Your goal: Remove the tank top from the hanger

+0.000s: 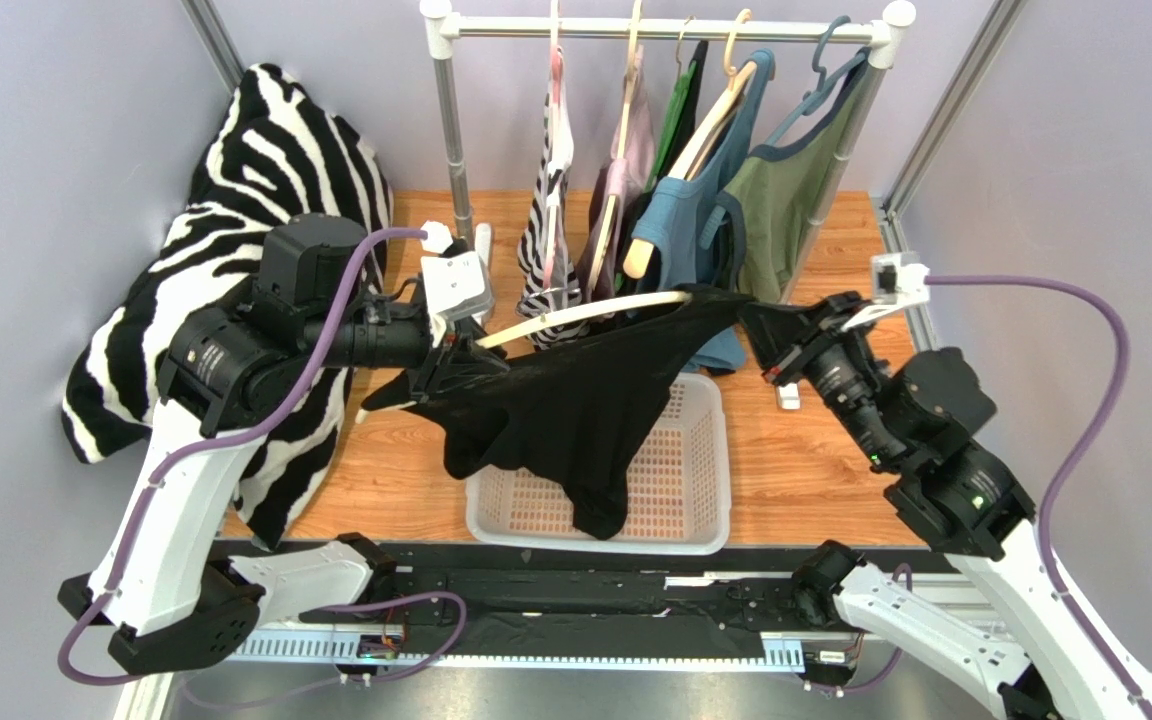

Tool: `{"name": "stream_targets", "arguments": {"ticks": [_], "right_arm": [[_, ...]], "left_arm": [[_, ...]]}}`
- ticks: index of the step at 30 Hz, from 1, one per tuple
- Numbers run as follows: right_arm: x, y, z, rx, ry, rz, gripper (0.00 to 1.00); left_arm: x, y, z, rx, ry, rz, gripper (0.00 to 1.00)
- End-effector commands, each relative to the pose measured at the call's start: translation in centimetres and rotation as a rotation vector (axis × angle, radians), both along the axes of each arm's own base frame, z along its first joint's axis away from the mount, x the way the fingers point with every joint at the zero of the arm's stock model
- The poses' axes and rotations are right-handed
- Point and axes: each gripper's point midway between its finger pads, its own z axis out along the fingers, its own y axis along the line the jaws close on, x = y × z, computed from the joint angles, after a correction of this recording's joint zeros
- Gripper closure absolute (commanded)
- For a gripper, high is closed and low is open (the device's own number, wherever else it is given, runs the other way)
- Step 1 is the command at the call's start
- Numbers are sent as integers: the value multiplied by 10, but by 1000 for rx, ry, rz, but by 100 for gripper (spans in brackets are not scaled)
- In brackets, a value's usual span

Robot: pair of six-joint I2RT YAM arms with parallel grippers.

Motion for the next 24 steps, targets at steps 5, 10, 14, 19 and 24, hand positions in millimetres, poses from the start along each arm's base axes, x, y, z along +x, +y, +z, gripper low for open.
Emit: {"name": "stream_targets", "arguments": {"ticks": [5,10,14,19,24], "right_arm": [[18,-58,14,82,22,-298,100],[31,-69,-16,25,135,-396,100],[35,-80,-34,-3,191,-450,100],[33,-71,-43,-20,206,-391,100],[24,-40,-35,-39,149,-200,100]], "left_arm": [[-15,15,7,-3,-96,-11,100],[-20,17,23,-34,-131,-14,100],[-28,18,45,-81,-168,-29,100],[-31,16,58,-109,-191,-47,100],[-24,9,53,-103,-163,-57,100]]}}
